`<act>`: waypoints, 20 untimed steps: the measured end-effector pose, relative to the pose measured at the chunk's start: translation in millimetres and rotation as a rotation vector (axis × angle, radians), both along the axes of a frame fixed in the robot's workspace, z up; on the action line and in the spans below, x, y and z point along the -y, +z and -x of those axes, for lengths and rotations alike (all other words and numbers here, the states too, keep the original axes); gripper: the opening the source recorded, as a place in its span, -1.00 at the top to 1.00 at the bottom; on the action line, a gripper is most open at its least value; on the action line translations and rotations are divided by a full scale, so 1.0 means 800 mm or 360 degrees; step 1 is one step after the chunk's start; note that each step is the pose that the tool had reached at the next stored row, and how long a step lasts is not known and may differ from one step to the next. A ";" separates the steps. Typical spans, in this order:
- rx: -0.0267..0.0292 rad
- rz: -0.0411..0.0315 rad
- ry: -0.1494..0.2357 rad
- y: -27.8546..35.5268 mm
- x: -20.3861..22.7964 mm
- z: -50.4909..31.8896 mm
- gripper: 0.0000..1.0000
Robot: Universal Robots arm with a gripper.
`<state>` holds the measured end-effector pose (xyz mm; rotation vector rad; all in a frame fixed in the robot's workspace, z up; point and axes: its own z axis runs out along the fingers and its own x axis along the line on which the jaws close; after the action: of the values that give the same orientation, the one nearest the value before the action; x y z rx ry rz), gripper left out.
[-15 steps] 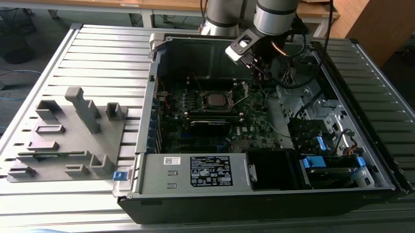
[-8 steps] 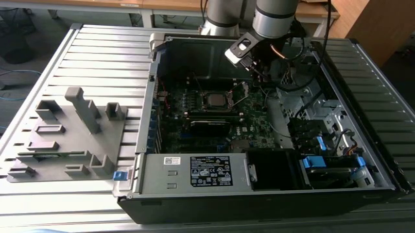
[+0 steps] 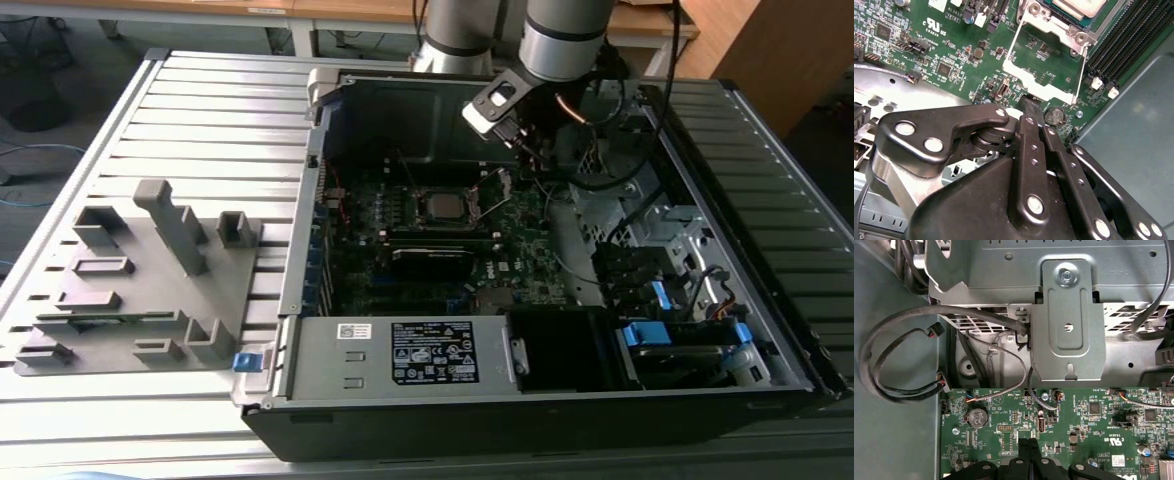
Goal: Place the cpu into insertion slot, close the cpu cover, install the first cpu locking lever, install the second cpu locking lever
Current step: 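Close the cpu cover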
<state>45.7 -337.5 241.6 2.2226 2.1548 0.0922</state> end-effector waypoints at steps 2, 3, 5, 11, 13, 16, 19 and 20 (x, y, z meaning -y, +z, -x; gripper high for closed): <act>0.00001 -0.0001 0.0000 -0.0007 0.0000 0.000 0.79; 0.00000 0.0000 0.0000 -0.0010 0.0000 0.000 0.79; -0.00001 0.0000 0.0000 -0.0011 0.0000 0.000 0.79; 0.00001 0.0000 0.0000 -0.0013 0.0000 0.001 0.79; 0.00000 0.0000 0.0000 -0.0014 0.0000 0.002 0.79; 0.00000 0.0000 0.0000 -0.0015 0.0000 0.005 0.79; -0.00001 0.0000 0.0000 -0.0017 0.0000 0.008 0.79; 0.00000 0.0000 0.0000 -0.0017 0.0000 0.009 0.79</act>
<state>38.7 -337.5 240.2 2.2226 2.1548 0.0922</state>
